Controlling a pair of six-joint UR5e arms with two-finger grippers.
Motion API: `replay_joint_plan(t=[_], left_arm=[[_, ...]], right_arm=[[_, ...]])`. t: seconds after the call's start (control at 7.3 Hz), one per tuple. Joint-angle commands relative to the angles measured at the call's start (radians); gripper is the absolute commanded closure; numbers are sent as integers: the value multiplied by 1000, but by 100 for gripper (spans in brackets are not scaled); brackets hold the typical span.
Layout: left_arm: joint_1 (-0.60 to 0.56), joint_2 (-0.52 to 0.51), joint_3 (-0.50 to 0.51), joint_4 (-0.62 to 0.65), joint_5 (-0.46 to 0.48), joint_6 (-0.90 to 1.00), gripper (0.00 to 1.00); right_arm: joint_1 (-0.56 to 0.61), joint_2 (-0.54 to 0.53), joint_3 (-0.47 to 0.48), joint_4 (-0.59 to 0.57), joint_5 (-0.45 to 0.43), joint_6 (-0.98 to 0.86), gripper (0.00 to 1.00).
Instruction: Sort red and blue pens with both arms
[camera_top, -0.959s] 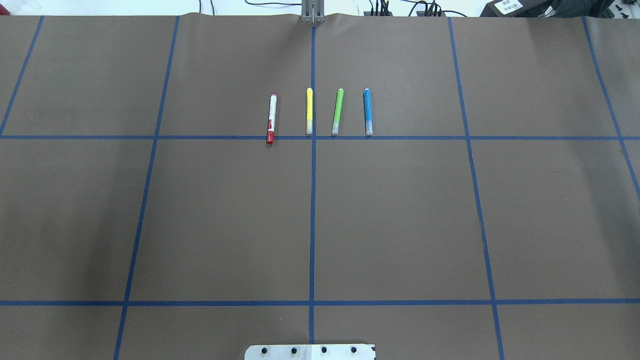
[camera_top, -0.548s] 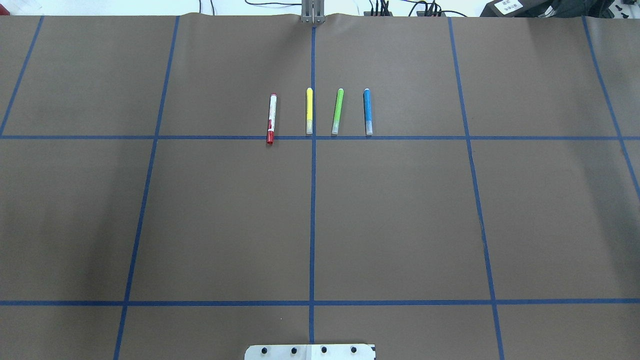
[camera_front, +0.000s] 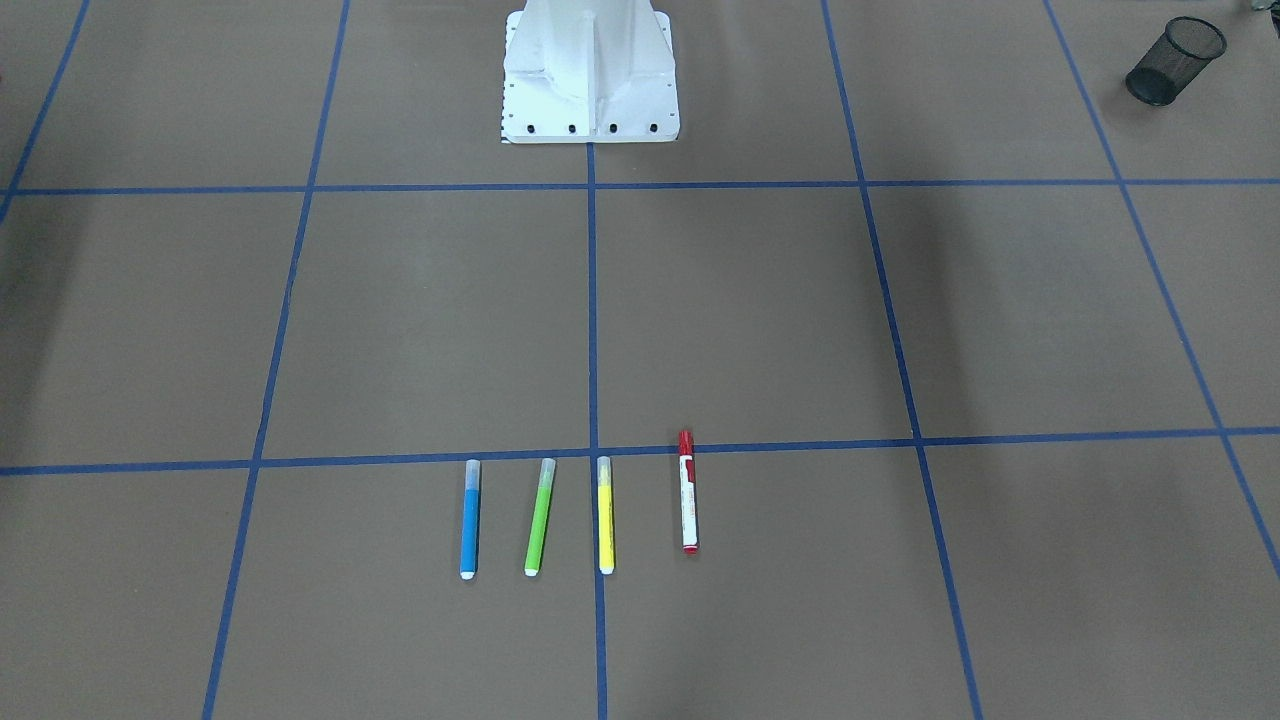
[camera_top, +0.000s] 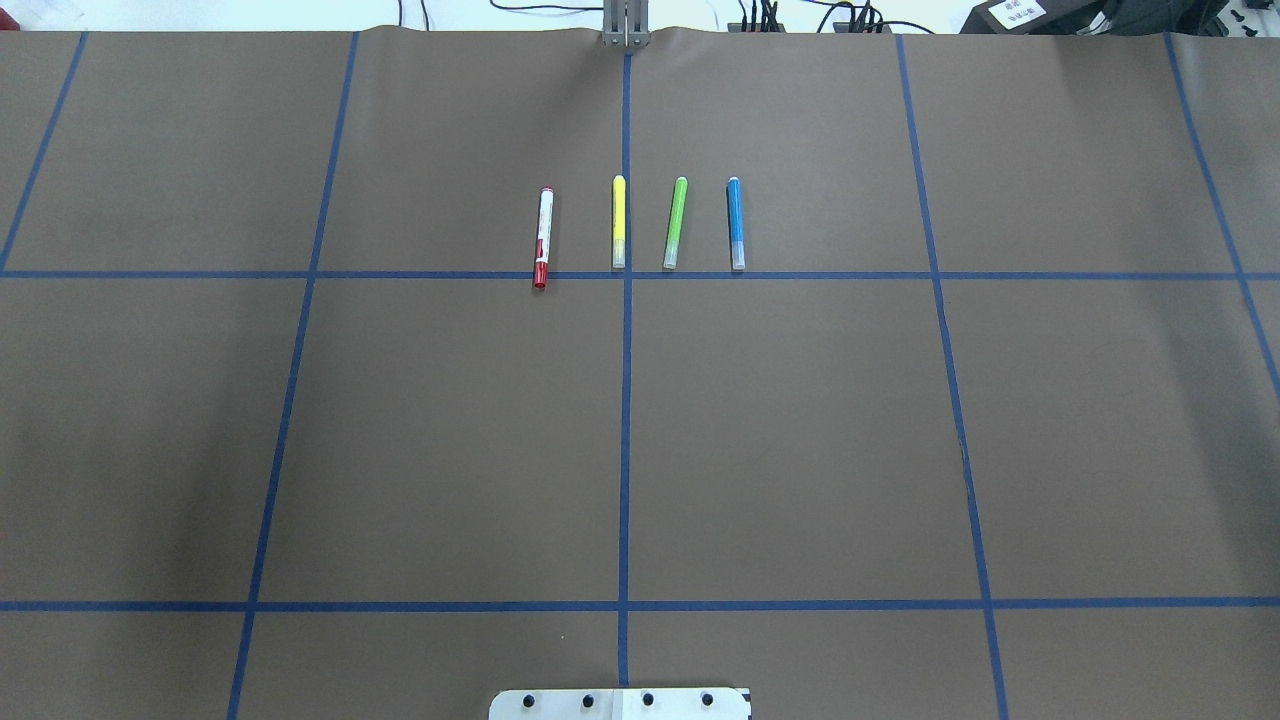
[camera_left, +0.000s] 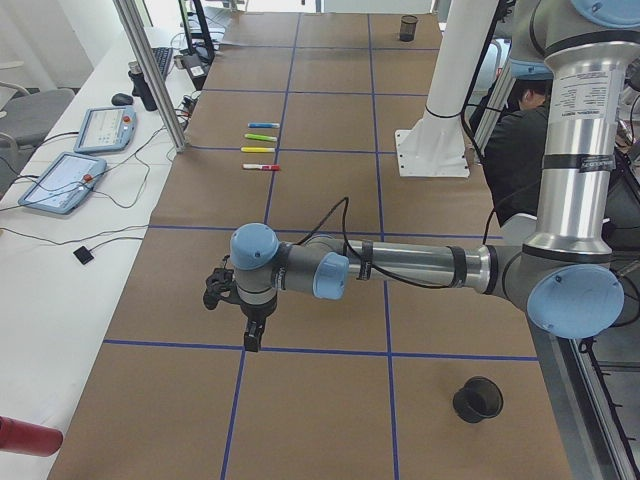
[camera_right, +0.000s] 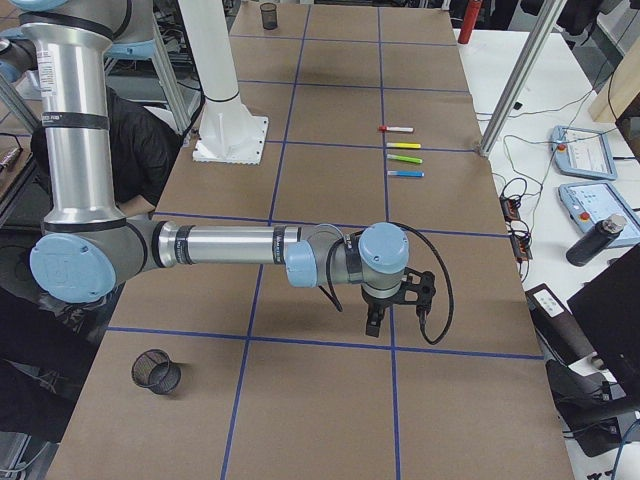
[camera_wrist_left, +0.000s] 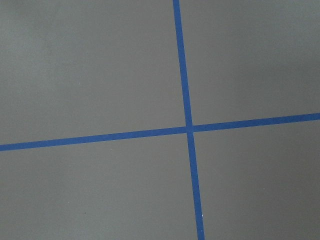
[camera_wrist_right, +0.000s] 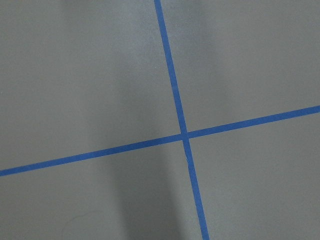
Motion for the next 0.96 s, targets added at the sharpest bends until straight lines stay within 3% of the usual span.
replay_joint_plan(t=[0.0, 0.41, 0.82], left_arm=[[1, -2, -10, -3, -8, -1, 0], [4, -8, -9, -9, 1, -7, 0], [25, -117, 13, 43, -5, -8, 0]], right_arm=[[0, 0, 3, 0, 5, 2, 0], [-37, 15, 2, -1, -4, 11, 0], [-69, 72, -5, -11, -7, 12, 0]])
